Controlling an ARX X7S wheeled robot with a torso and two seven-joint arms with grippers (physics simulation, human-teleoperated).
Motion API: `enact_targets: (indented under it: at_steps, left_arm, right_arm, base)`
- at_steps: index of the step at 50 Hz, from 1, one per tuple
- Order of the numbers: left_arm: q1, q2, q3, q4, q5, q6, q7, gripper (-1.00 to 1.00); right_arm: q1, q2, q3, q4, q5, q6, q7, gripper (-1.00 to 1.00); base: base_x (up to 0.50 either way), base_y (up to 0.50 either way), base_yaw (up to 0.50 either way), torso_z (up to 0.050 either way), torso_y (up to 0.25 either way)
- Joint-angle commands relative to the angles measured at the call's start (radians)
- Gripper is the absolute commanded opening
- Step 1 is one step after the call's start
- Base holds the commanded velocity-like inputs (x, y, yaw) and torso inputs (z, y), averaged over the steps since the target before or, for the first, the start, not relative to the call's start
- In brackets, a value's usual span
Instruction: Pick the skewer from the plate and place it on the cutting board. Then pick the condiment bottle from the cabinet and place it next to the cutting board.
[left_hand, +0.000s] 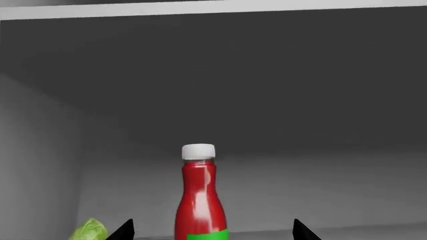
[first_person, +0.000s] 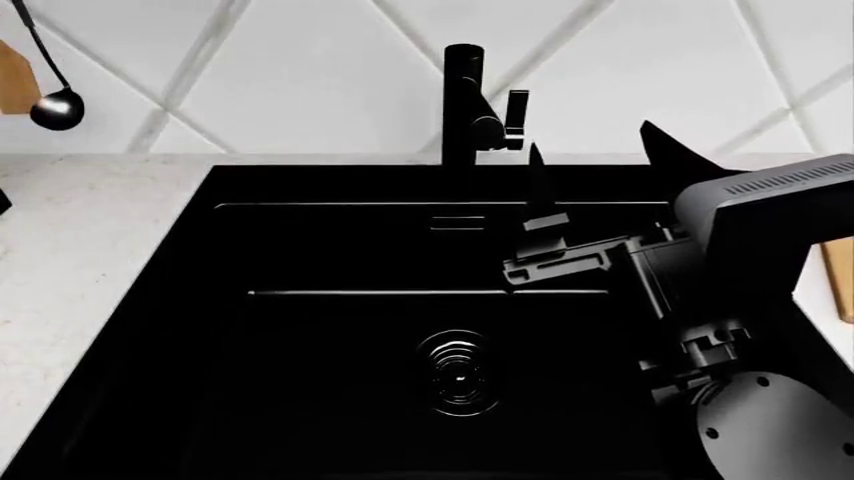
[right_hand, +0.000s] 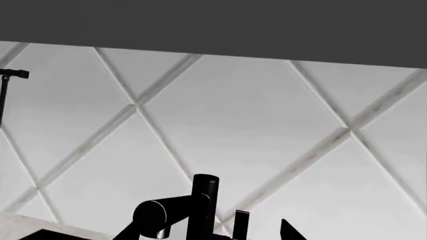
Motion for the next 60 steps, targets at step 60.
enact_targets:
  at_steps: [60]
  left_arm:
    - [-0.076, 0.608, -0.441, -1.154, 1.056, -0.123, 0.622, 1.0]
  right_arm:
    - [0.081, 0.073, 0.072, -0.06, 0.11, 0.057, 0.065, 1.0]
  base:
    - [0.0, 0.0, 0.0, 0.001, 0.0]
